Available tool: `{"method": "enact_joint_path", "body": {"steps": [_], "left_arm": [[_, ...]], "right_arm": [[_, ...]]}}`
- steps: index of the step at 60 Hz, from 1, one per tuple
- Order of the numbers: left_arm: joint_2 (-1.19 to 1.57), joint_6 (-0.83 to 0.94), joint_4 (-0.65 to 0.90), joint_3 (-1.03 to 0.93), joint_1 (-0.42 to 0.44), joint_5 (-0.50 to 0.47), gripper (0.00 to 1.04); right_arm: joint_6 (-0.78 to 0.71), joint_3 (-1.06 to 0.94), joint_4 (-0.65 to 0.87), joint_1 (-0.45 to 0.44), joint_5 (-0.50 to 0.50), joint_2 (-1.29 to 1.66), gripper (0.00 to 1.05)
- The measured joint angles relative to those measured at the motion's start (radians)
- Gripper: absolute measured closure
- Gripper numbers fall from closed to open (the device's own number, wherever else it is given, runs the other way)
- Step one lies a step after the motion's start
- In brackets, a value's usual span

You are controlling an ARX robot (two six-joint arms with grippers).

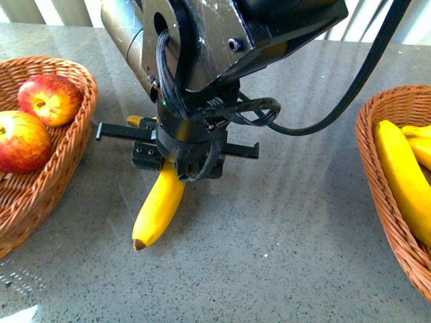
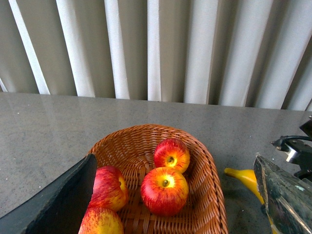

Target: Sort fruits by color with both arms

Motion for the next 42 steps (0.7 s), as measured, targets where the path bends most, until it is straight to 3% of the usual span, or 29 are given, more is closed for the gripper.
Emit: {"method": "enact_joint_path", "body": {"steps": [15, 27, 42], "left_arm": [[0.000, 0.000, 0.000, 0.000, 0.000, 0.000, 0.09], [0.000, 0.000, 0.000, 0.000, 0.000, 0.000, 0.09], [0.000, 0.000, 0.000, 0.000, 0.000, 0.000, 0.09]], "right_arm": [[0.077, -0.207, 0.081, -0.056, 0.088, -0.157, 0.75], [0.098, -0.399, 0.238, -0.107, 0.109, -0.347, 0.75], [0.077, -0.587, 0.269, -0.168, 0.130, -0.609, 0.75]]}}
